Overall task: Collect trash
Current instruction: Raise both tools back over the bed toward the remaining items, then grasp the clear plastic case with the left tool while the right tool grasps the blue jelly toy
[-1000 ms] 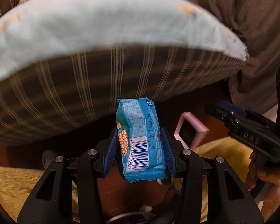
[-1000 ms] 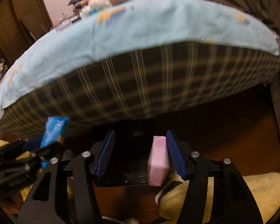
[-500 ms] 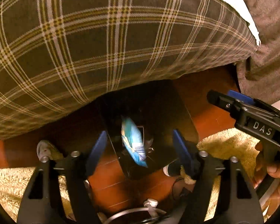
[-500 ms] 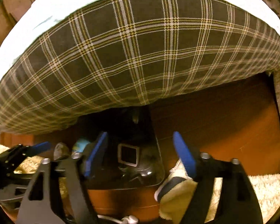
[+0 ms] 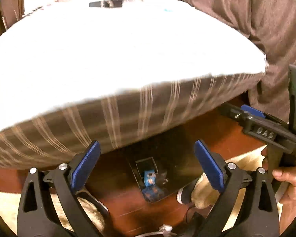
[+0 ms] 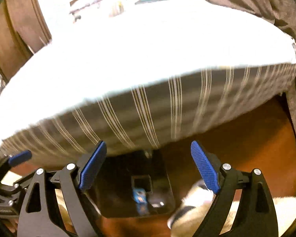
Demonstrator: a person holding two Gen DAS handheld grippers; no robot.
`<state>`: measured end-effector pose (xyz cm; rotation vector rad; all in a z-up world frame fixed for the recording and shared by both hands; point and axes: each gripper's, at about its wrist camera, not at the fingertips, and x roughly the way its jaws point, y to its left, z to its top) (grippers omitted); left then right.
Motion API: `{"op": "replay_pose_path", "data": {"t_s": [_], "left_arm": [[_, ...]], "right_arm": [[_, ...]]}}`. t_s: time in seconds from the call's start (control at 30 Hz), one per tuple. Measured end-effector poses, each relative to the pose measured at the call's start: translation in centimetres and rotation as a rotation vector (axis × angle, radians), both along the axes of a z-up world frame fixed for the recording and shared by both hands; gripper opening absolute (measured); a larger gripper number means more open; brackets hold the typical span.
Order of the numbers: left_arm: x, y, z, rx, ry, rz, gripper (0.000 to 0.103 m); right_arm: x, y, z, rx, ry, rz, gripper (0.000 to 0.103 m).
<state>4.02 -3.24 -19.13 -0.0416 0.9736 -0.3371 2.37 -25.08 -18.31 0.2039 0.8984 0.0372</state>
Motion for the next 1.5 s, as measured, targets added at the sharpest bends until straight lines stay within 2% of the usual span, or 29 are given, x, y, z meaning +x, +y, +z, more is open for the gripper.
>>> {"op": "replay_pose_path", "data": {"t_s": [0.07,0.2,0.33,0.5,0.6,0.7,0.77,0.93,1.07,1.1,1.17,1.23,1.37,1.5], "left_arm": [[0.3,0.4,2.4,0.009,-0.050,0.005,0.091],[1.4,1.2,6.6,0.053,-0.135,0.012,0.095],[3.7,2.1,8.6,0.076,-0.163,0.056,0.095],[6.5,3.0,8.7,0.072,-0.158,0.083,0.095],[7.5,2.9,8.1,0.058,-0.135,0.084,0.095],[8.5,2.9,7.8,0.054,-0.127,0.085,0.095],[9.1,2.7,7.6,0.051,-0.124,0.085,0.095],[10.5,2.0,7.4,0.057,-0.129,0.073,0.095],[12.0,1.1,7.1,0.054,-0.124,0.063,0.094],[12.3,0.9,7.1,0.056,-0.124,0.061,0.092],[13.2,0.2,6.9,0.057,-0.120,0.048,0.089],[13.8,-0.4,6.8,0.052,-0.122,0.038,0.086],[15.0,-1.4,6.6,0.056,-0.134,0.029,0.079],[16.2,-1.7,6.5,0.053,-0.141,0.040,0.061]], "right_arm": [[0.5,0.0,2.9,-0.014,-0.074,0.001,0.095],[1.8,1.4,7.3,-0.038,-0.170,0.035,0.096],[4.6,2.6,9.7,-0.053,-0.220,0.063,0.097],[8.5,4.8,10.0,-0.044,-0.218,0.116,0.097],[10.6,6.5,8.7,-0.038,-0.192,0.130,0.095],[12.7,7.1,7.5,-0.015,-0.160,0.142,0.083],[13.8,7.3,6.9,-0.004,-0.138,0.143,0.071],[15.5,7.8,6.4,-0.020,-0.142,0.154,0.062],[15.7,7.9,6.1,-0.069,-0.151,0.161,0.039],[15.7,7.7,6.0,-0.076,-0.156,0.162,0.036],[15.7,6.9,6.0,-0.059,-0.160,0.154,0.020],[15.8,5.8,6.0,-0.027,-0.159,0.142,0.011],[15.8,4.5,6.1,-0.010,-0.159,0.137,0.003],[16.1,3.9,6.1,0.017,-0.153,0.140,0.003]]}}
